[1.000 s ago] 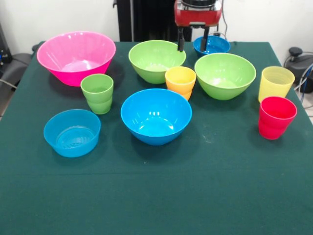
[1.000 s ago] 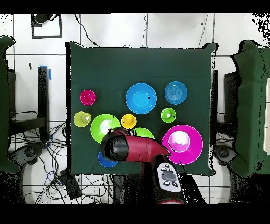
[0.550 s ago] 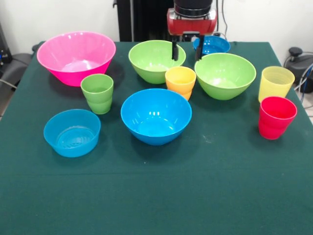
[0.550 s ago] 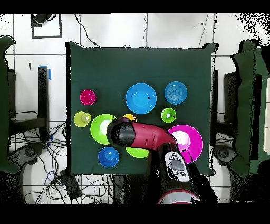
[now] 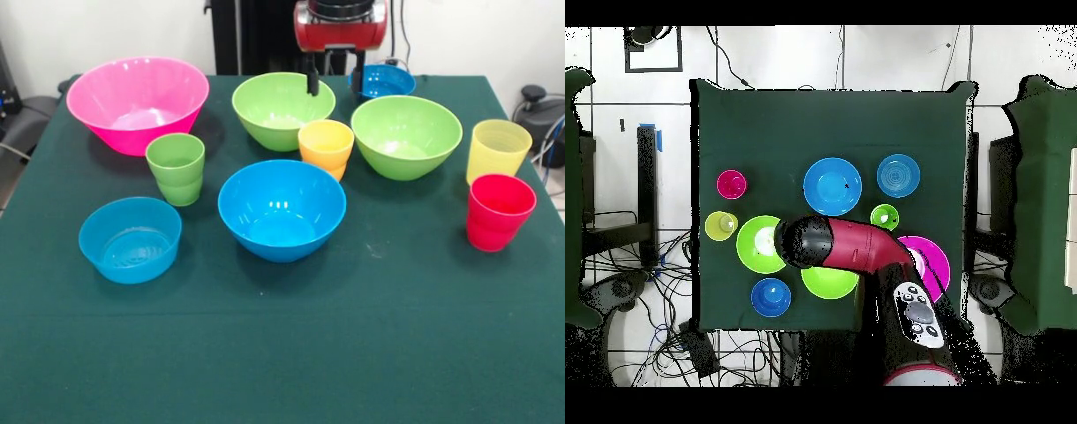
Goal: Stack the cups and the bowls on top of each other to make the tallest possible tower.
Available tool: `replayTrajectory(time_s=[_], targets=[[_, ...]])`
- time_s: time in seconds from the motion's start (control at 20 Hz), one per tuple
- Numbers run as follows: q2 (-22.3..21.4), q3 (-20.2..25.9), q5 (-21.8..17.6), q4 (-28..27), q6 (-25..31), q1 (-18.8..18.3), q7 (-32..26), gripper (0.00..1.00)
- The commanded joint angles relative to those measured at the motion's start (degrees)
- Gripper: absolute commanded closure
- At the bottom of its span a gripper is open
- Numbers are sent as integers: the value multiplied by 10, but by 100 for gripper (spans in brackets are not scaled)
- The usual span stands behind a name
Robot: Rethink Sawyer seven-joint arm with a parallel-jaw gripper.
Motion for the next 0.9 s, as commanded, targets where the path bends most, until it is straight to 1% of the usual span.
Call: replayTrajectory(time_s=[0.05,0.2,0.25,0.35,0.6,0.75,0.9], targets=[[-20,73,-16,-56,116,-19,-47,0],[-9,78,-25,-37,69,-28,-39,0],[-6,77,-31,-39,64,-28,-38,0],[1,77,-42,-53,67,-30,-43,0],[36,80,-71,-110,81,-35,-70,0],[54,83,-90,-124,59,-43,-77,0],[81,95,-106,-129,23,-60,-82,0]])
